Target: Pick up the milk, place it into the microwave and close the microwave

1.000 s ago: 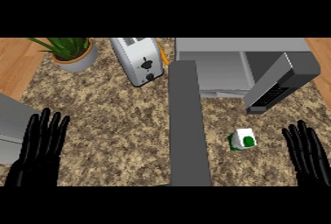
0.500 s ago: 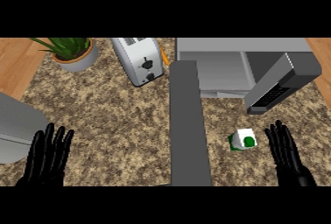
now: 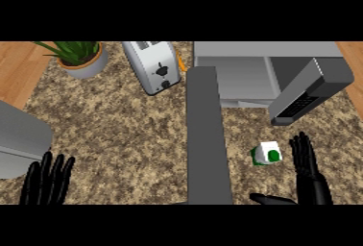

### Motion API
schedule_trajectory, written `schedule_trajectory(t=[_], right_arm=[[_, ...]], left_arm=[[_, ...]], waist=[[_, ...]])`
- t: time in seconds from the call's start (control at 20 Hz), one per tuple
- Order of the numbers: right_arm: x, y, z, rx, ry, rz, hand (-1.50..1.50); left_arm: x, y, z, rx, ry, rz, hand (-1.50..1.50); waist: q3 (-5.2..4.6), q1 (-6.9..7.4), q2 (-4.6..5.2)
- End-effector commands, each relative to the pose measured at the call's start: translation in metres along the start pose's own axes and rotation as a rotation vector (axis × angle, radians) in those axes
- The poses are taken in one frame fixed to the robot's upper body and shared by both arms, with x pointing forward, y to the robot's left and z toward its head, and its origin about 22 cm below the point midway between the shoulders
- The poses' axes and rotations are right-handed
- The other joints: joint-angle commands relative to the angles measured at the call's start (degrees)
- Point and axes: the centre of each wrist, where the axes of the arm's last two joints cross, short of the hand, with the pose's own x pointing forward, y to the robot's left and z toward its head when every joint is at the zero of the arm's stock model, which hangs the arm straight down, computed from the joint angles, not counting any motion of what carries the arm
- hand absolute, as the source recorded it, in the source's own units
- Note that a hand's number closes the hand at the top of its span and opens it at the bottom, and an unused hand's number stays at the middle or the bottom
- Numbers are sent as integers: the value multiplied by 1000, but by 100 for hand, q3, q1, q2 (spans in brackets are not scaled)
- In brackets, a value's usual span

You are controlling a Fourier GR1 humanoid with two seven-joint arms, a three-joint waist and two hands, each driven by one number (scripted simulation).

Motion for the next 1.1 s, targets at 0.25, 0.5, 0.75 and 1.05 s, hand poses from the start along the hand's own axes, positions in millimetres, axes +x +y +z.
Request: schedule_trajectory(t=[0.25, 0.5, 0.75, 1.05], right_arm=[[-59, -21, 0, -58, 42, 30, -150], [-82, -16, -12, -47, 30, 64, -150], [-115, -22, 27, -52, 11, 49, -150], [-120, -18, 12, -25, 19, 78, -150]], left_arm=[[4, 7, 7, -12, -9, 8, -150], [8, -2, 14, 2, -8, 11, -150], [-8, 2, 13, -3, -4, 4, -150], [-6, 19, 28, 15, 1, 12, -150]], waist=[[1, -1, 1], [2, 17, 2], [6, 10, 9], [1, 5, 3]])
